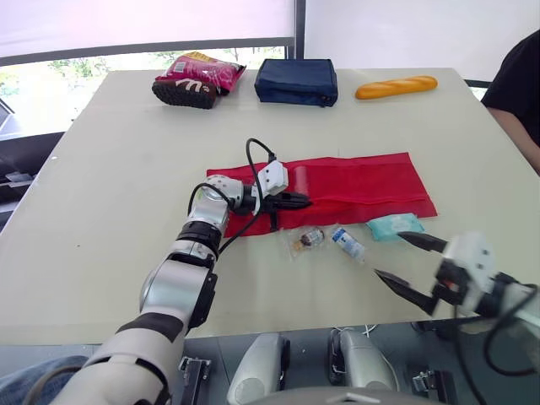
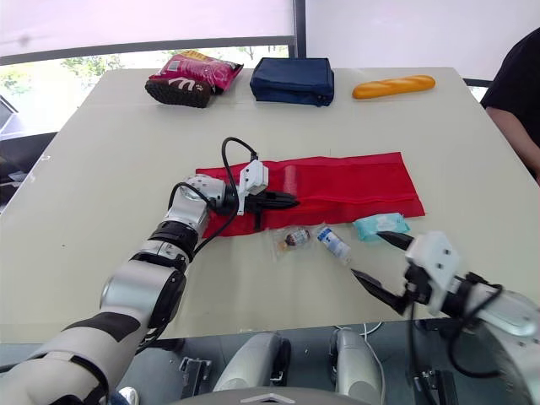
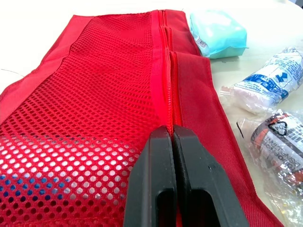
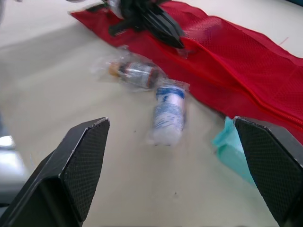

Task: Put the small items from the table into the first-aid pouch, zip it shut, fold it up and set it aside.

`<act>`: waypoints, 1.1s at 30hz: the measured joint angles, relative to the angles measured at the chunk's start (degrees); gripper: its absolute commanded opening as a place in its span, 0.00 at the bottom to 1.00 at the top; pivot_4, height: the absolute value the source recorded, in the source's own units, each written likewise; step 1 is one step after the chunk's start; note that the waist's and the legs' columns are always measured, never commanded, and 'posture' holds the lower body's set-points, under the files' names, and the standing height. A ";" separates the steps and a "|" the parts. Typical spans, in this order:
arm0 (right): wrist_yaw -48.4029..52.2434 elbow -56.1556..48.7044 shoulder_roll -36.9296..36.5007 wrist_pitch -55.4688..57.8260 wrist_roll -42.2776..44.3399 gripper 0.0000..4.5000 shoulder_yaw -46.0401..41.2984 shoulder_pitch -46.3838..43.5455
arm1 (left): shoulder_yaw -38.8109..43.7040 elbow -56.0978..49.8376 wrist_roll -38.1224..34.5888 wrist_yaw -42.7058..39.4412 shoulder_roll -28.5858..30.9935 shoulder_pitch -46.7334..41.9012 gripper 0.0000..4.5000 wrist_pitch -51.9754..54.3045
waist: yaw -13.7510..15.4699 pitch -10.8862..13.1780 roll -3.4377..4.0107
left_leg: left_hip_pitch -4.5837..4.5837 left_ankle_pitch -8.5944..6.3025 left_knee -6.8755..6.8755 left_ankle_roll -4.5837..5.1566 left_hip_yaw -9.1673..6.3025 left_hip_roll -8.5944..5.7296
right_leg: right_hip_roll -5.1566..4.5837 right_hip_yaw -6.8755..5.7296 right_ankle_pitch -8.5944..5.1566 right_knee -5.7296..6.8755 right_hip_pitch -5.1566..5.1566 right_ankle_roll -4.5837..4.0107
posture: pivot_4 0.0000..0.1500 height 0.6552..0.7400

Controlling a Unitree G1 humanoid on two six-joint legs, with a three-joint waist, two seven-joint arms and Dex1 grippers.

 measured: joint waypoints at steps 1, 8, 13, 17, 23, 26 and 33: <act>-1.58 0.33 0.38 1.04 -1.32 1.00 2.19 -1.15 | 0.00 0.00 0.00 -0.02 -0.03 -0.02 0.00 0.00 | 0.01 0.00 0.00 | 0.00 0.00 0.00 0.00 -0.01 -0.01 | 0.01 -0.01 0.00 0.00 0.00 0.00 | 1.00 1.00; -10.54 5.61 5.12 6.53 -8.13 0.91 13.04 -5.61 | 0.01 0.00 0.00 -0.09 -0.02 -0.07 0.00 0.01 | -0.11 0.00 0.01 | -0.01 0.01 0.00 0.00 -0.03 -0.10 | 0.18 -0.01 0.01 0.02 0.00 0.00 | 1.00 1.00; -11.63 7.59 7.20 6.48 -9.06 0.46 14.94 -7.00 | 0.00 0.00 0.01 -0.10 -0.04 -0.07 0.00 0.01 | -0.13 0.00 0.01 | 0.00 0.00 0.00 0.01 -0.03 -0.10 | 0.28 -0.06 0.01 0.02 0.01 0.00 | 1.00 1.00; -11.92 8.23 7.11 5.82 -9.67 0.14 15.01 -8.27 | -0.01 0.00 0.02 -0.08 -0.05 -0.07 0.00 0.02 | -0.11 0.00 0.01 | 0.01 0.00 0.00 0.01 -0.04 -0.10 | 0.33 -0.13 0.02 0.02 0.01 0.02 | 1.00 1.00; -11.70 5.90 6.39 9.41 -7.33 0.01 12.74 -8.24 | 0.01 0.00 0.02 -0.01 -0.08 -0.07 0.00 0.04 | -0.16 -0.01 0.01 | 0.01 -0.01 0.00 0.04 -0.02 -0.09 | 0.33 -0.10 0.03 0.02 0.00 0.04 | 1.00 1.00; -13.40 3.90 8.81 15.33 -4.46 0.01 11.35 -13.10 | 0.02 0.00 0.00 0.06 -0.26 -0.07 0.00 0.08 | -0.21 -0.01 0.01 | 0.03 -0.05 0.00 0.11 -0.03 -0.04 | 0.38 -0.09 0.04 0.03 0.01 0.03 | 1.00 1.00; -19.46 5.43 11.40 24.99 -4.94 0.01 13.35 -20.91 | 0.01 -0.06 -0.06 0.19 -1.21 -0.12 0.00 0.17 | -0.08 -0.01 0.02 | 0.01 -0.01 0.01 0.04 -0.04 -0.16 | 0.31 -0.07 0.05 0.03 0.00 0.03 | 1.00 1.00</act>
